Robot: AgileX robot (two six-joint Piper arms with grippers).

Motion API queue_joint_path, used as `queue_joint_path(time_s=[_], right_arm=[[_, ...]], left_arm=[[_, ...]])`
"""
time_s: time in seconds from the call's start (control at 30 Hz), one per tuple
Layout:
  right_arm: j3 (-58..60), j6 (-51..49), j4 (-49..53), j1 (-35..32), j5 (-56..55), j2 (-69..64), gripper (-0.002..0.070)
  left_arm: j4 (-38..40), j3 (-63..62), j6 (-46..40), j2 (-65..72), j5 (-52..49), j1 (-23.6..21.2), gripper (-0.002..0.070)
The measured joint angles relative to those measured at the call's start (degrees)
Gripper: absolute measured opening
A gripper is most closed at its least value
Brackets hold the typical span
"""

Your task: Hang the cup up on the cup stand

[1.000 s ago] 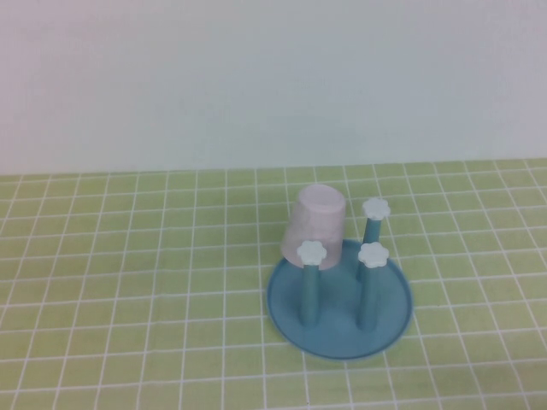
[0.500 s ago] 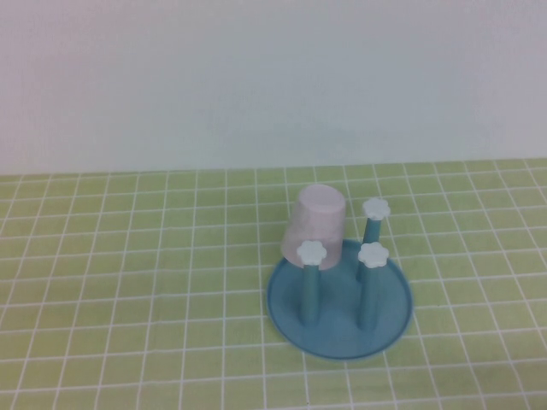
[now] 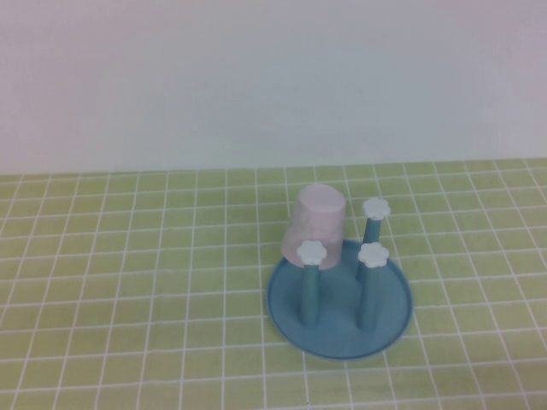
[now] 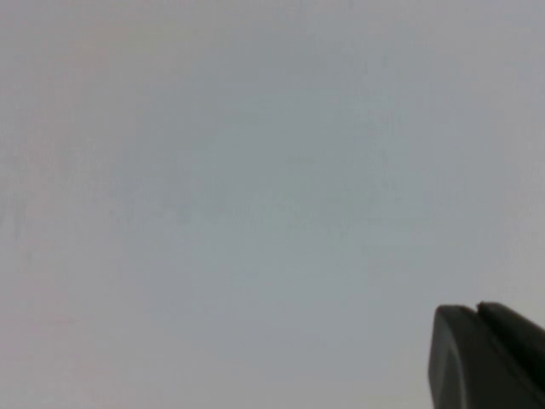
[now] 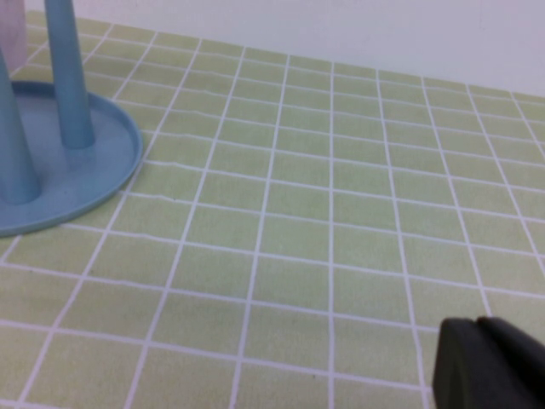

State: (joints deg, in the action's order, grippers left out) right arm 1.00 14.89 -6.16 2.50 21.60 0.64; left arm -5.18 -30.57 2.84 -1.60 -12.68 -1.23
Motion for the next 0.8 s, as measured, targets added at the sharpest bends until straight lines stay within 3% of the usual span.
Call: queue_joint_path(time_s=[0.6, 0.8], right_arm=[[0.0, 0.0, 0.0, 0.0, 0.0, 0.0, -0.0001], [0.0, 0.0, 0.0, 0.0, 0.0, 0.0, -0.0001]], left_arm=[[0.0, 0.0, -0.13, 0.0, -0.13, 0.0, 0.0], [3.87, 7.52, -0.13, 0.1, 2.7, 0.0, 0.0]])
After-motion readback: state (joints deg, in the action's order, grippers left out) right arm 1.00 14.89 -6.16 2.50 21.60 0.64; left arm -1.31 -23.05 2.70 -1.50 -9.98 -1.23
